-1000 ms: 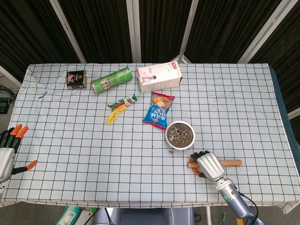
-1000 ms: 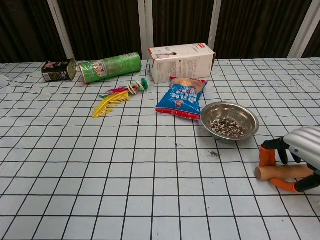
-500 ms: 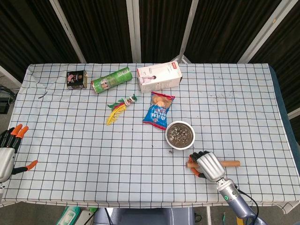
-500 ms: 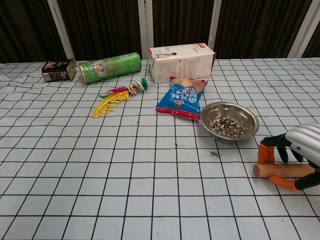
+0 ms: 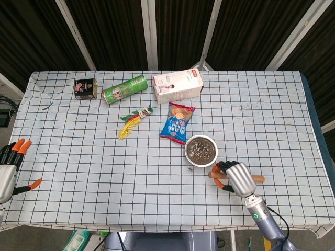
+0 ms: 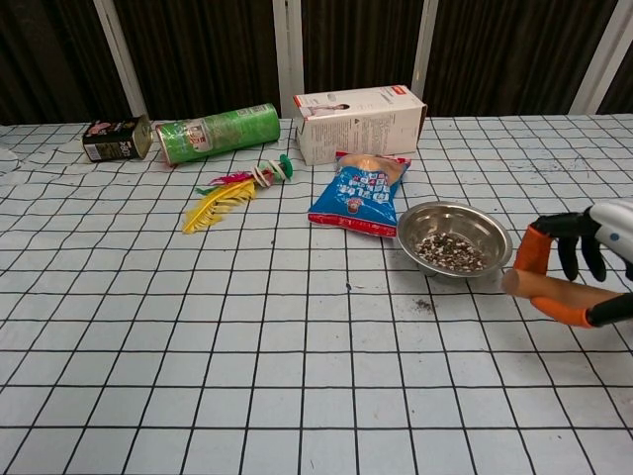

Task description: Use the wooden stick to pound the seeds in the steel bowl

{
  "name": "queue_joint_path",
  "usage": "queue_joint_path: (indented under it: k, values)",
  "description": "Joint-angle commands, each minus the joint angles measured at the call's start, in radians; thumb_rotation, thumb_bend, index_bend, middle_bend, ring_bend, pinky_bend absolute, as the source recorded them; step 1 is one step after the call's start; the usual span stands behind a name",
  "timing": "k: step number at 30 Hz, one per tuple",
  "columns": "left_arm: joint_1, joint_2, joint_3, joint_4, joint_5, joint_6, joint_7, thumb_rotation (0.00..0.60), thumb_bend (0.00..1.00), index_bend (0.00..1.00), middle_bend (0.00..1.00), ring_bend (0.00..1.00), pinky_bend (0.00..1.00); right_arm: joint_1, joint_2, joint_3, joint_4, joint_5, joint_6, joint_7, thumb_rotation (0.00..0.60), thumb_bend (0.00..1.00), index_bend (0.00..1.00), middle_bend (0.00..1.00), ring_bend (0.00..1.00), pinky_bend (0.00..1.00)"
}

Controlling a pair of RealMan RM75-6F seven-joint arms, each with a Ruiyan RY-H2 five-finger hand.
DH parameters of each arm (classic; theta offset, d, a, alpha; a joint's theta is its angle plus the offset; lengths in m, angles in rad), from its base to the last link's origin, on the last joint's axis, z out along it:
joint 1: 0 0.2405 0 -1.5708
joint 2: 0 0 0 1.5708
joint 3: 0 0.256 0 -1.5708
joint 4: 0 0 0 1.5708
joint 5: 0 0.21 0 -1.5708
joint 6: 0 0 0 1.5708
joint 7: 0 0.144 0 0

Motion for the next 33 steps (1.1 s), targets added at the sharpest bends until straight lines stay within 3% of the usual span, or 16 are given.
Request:
queue_joint_path:
  k: [1,2,19,33]
  values:
    - [0.0,0.0,0.0,0.001,0.0,0.0,0.0,0.6,0.2,0.02,0.0,0.0,0.0,-0.004,0.016,0.048,-0.035,0.041,0.03,0.039,0.6,0.84,0.72,0.64,0.59,0.66]
    - [0.0,-0.001,-0.001,0.0,0.0,0.001,0.002,0.6,0.2,0.02,0.0,0.0,0.0,-0.006,0.03,0.102,-0.06,0.082,0.057,0.072,0.6,0.84,0.72,0.64,0.59,0.66]
    - [0.001,-0.005,-0.004,-0.005,-0.005,0.004,0.016,0.6,0.2,0.02,0.0,0.0,0.0,0.001,0.096,0.402,-0.307,0.386,0.061,0.287,0.6,0.86,0.74,0.65,0.6,0.66]
    - [0.0,-0.004,-0.004,-0.004,-0.005,0.002,0.013,0.6,0.2,0.02,0.0,0.0,0.0,0.034,0.045,0.472,-0.359,0.423,0.081,0.315,0.6,0.86,0.74,0.65,0.6,0.66]
